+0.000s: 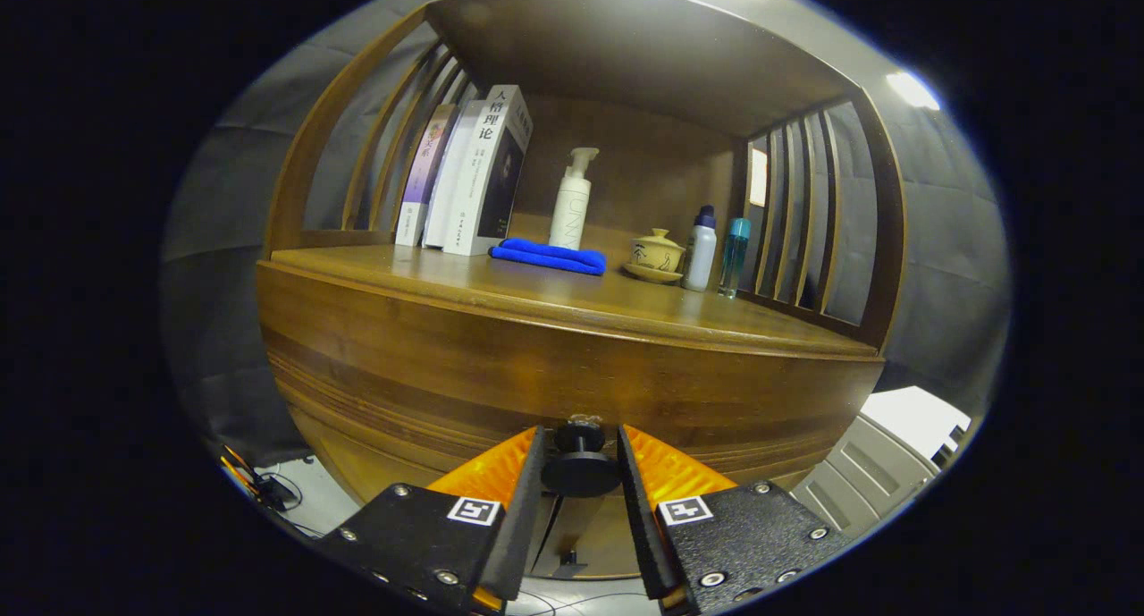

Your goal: Pull open the drawer, take out the items inside it, and place them on the countertop above the cabinet.

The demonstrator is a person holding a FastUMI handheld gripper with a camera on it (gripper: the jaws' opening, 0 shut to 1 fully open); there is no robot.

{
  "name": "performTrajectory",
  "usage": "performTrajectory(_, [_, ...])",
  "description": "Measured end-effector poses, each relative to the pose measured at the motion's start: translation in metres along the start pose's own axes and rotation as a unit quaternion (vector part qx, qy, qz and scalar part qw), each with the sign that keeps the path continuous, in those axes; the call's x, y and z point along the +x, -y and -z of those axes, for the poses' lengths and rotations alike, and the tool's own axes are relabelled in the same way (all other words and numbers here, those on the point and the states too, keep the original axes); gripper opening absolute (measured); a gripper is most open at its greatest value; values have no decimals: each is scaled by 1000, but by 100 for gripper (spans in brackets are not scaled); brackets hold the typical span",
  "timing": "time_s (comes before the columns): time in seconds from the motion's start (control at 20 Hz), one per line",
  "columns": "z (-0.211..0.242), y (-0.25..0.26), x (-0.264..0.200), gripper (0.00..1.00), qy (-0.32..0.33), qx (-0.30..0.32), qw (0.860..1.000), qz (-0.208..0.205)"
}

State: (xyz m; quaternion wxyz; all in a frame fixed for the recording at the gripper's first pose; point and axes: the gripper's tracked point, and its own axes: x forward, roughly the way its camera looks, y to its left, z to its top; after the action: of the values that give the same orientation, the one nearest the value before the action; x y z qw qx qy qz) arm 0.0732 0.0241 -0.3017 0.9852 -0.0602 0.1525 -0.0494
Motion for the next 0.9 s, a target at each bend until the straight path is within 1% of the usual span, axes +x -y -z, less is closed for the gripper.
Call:
performTrajectory(0.05, [0, 1, 1, 50, 1, 12, 1000, 0])
performTrajectory(0.2, [1, 1, 0, 46, 12, 41, 999, -5])
performTrajectory(0.25, [1, 0, -1, 44, 15, 42, 999, -8])
performTrajectory(0.3, [1, 0, -1, 39, 21, 36, 999, -8])
performTrajectory(0.45, [3, 1, 0, 30, 17, 17, 1000, 6])
performTrajectory(0.55, [3, 1, -1, 29, 16, 13, 1000, 8])
performTrajectory(0.7, [5, 2, -4, 29, 11, 23, 1000, 6])
performTrajectory(0.9, [8, 5, -22, 29, 11, 17, 1000, 6])
